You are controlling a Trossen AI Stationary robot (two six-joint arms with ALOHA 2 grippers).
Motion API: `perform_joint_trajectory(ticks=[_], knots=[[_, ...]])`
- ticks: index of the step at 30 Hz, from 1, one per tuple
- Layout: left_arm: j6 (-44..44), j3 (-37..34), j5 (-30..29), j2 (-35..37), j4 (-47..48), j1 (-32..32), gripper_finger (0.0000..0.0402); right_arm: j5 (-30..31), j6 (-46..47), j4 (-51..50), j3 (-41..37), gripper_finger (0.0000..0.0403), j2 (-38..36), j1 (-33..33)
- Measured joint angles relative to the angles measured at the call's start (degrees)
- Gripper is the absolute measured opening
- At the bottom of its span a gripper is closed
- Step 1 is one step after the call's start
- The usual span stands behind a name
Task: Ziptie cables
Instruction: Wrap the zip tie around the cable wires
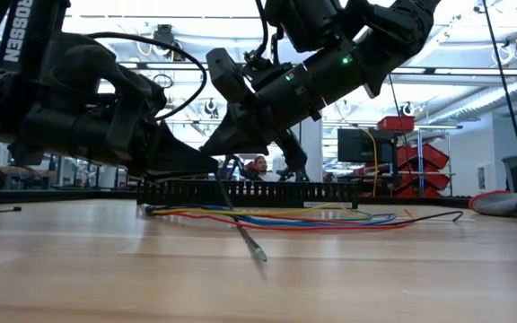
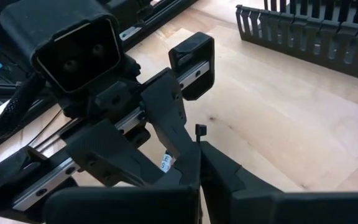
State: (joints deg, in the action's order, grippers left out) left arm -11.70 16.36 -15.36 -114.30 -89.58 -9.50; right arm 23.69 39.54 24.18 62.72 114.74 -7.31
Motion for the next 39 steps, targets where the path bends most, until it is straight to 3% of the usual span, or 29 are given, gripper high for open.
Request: perform_joint_trajectory(ticks=[14,19,31,39], knots=[[0.5,0.0,0.0,0.0,0.0,0.0,0.0037,0.2,0.3,-0.4,0.0,0.0000,0.0,-0.7],[1.7,0.0,0.0,0.0,0.0,0.0,0.0007,-1.1,0.7,-0.7,0.1,0.0000,0.0,-0.7],[2.0,0.0,0.0,0.0,0.0,0.0,0.0001,-1.4,-2.3,-3.3,0.2,0.0000,-0.1,-0.8],[2.9,0.0,-0.7,0.0,1.1,-0.1,0.0001,6.1,-12.2,-3.4,0.1,0.0061,0.0,-4.4]])
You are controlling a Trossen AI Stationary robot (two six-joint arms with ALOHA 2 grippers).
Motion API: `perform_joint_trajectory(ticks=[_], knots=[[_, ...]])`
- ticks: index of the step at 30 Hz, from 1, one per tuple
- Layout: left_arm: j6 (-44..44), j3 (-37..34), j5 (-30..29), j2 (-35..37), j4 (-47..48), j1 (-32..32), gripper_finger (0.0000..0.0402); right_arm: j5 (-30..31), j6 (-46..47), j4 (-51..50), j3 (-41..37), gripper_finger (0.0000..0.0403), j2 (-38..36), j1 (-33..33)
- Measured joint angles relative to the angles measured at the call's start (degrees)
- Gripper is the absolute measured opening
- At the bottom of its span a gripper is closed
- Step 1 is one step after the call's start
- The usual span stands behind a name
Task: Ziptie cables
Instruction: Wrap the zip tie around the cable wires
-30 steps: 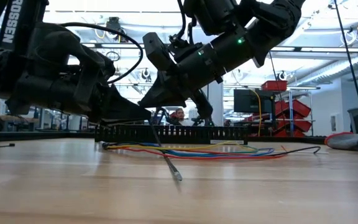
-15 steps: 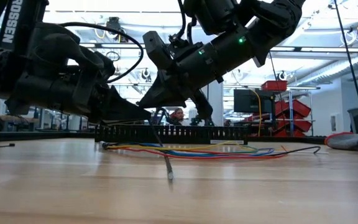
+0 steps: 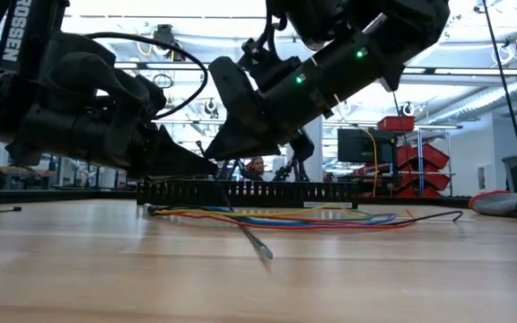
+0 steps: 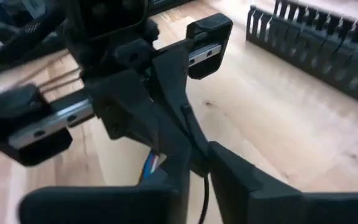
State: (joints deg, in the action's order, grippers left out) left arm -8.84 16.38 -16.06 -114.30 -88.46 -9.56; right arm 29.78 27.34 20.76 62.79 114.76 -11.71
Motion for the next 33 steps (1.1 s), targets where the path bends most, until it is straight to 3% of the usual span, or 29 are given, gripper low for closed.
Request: perform_joint_trajectory(ticks=[7,11,15,26,33], knots=[[2.5,0.0,-0.3,0.0,0.6,-0.1,0.0000,9.0,-8.8,-2.9,0.3,0.0116,0.0,-3.7],[5.0,0.1,0.9,0.0,1.4,-0.1,0.0000,16.4,-19.6,-3.1,0.3,0.0123,-0.2,-6.9],[6.4,1.0,2.6,0.0,3.3,-0.1,0.0000,18.3,-25.5,-8.2,0.3,0.0121,-1.5,-9.9],[6.7,5.8,2.3,0.0,13.6,0.0,0.0000,17.5,-7.3,-28.6,0.3,0.0118,-6.2,-21.8],[6.4,6.6,2.1,0.0,15.7,0.5,0.0000,6.5,5.7,-30.0,0.3,0.0118,-4.9,-27.4]])
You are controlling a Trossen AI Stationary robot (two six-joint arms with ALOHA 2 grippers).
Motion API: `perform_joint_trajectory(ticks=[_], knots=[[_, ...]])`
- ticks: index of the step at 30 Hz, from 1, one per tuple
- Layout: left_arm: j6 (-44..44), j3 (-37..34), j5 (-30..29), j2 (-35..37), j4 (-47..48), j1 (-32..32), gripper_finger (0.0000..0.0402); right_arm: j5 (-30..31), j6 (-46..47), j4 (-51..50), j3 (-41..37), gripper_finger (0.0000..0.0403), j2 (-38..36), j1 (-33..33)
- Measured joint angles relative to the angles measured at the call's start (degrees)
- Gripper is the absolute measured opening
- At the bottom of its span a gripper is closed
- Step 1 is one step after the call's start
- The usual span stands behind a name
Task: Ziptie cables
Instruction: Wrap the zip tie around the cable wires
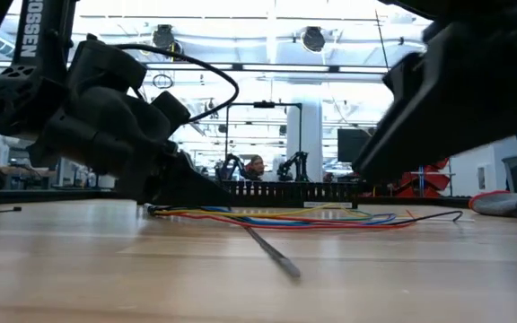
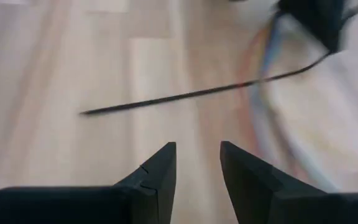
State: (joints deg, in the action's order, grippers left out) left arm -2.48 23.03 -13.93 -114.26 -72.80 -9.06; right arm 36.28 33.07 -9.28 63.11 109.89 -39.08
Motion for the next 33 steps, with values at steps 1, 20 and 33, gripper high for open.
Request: perform_joint_trajectory(ticks=[1,20,33], knots=[[0.0,0.0,-0.1,0.0,0.1,0.0,0.0000,-1.2,0.6,1.6,0.0,0.0118,0.5,-0.2],[-3.3,0.1,-1.3,0.0,3.7,-0.1,0.0000,-8.8,-8.3,-5.5,18.0,0.0118,18.1,-0.3],[-4.7,0.1,-1.4,0.0,4.2,-0.1,0.0000,6.8,-9.8,-17.3,21.6,0.0118,18.6,-3.6]])
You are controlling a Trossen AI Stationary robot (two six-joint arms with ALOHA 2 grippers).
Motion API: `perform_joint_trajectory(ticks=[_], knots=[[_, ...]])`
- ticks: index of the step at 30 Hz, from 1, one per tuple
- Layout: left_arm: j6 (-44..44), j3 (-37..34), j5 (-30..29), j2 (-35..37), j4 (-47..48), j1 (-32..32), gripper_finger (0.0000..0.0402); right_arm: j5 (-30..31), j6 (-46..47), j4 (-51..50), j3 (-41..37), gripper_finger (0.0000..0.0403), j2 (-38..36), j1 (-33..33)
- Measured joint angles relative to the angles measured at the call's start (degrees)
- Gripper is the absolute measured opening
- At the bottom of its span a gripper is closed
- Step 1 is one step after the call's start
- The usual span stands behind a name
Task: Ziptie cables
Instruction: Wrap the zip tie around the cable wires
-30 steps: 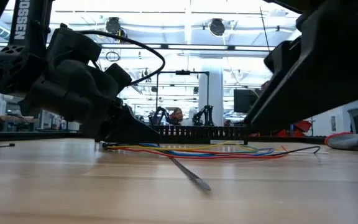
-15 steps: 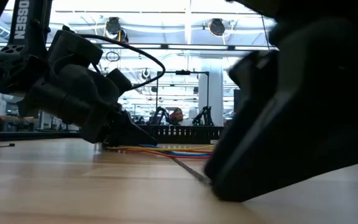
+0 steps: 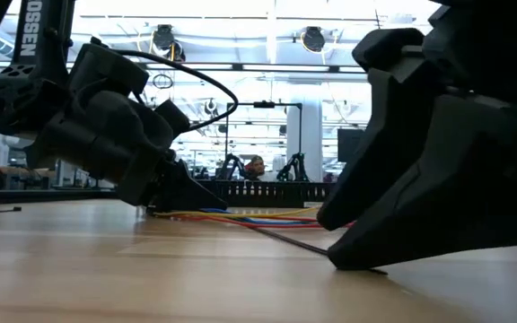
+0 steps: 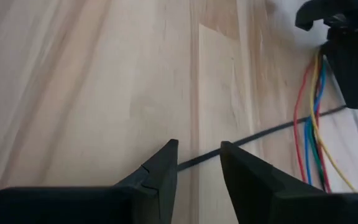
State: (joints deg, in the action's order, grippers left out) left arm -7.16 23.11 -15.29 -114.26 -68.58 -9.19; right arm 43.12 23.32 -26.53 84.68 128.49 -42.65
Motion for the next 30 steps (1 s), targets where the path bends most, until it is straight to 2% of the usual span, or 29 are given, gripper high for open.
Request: perform_joint_trajectory(ticks=[7,14,25,30], knots=[[0.0,0.0,0.0,0.0,0.1,0.0,0.0000,-1.1,5.6,-1.5,0.0,0.0118,-0.2,-2.3],[0.2,0.0,0.0,0.0,0.2,0.2,0.0000,-4.4,10.9,-6.7,4.0,0.0118,0.0,-4.7],[0.5,0.0,0.0,0.0,0.2,0.2,0.0000,-3.8,4.9,-1.9,4.9,0.0118,3.5,-1.6],[0.4,0.0,0.0,0.0,0.2,0.2,0.0000,-1.7,4.5,-1.5,4.9,0.0118,4.2,-1.3]])
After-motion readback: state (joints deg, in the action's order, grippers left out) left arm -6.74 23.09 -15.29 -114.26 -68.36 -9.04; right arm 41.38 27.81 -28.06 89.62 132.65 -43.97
